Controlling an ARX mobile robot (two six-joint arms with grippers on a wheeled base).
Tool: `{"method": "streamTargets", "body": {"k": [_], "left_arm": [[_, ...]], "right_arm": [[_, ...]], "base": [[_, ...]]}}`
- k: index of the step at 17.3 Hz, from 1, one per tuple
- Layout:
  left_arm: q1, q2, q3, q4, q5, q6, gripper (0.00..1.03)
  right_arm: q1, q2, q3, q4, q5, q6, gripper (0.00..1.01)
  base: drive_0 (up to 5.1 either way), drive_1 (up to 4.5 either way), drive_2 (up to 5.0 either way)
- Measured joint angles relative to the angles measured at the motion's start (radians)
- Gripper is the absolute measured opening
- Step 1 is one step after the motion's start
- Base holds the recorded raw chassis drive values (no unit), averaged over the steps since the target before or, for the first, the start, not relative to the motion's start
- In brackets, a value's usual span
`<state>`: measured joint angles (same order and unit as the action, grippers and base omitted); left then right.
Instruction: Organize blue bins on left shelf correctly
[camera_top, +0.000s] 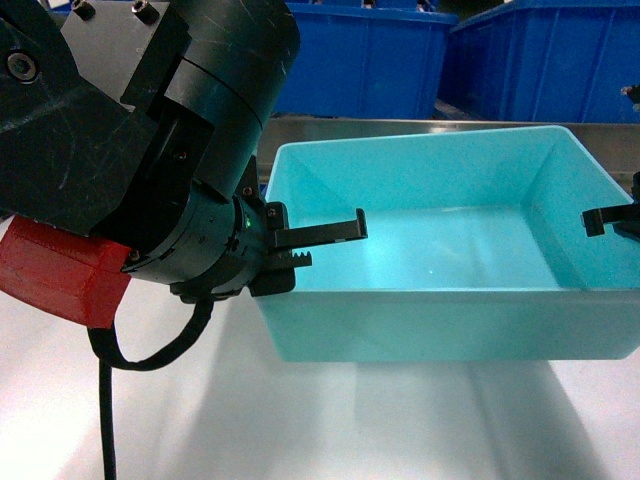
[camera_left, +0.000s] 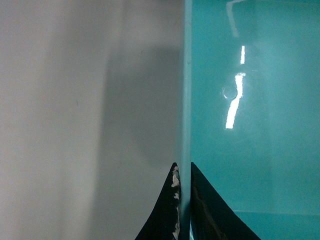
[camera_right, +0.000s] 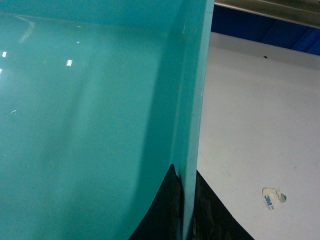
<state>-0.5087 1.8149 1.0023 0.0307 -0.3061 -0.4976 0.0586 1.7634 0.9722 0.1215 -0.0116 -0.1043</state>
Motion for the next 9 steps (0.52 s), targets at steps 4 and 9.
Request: {"method": "streamTargets", "body": {"k": [4,9], "left_arm": [[0.0,0.0,0.0,0.0,0.0,0.0,0.02],[-0.005,0.0,0.0,0.0,-0.002,0.0,0.02]], "right_arm": [[0.0,0.0,0.0,0.0,0.0,0.0,0.03],[-0.004,0.0,0.0,-0.001,0.0,0.0,0.03]], "base": [[0.0,0.0,0.0],[-3.7,3.0,1.0]]}}
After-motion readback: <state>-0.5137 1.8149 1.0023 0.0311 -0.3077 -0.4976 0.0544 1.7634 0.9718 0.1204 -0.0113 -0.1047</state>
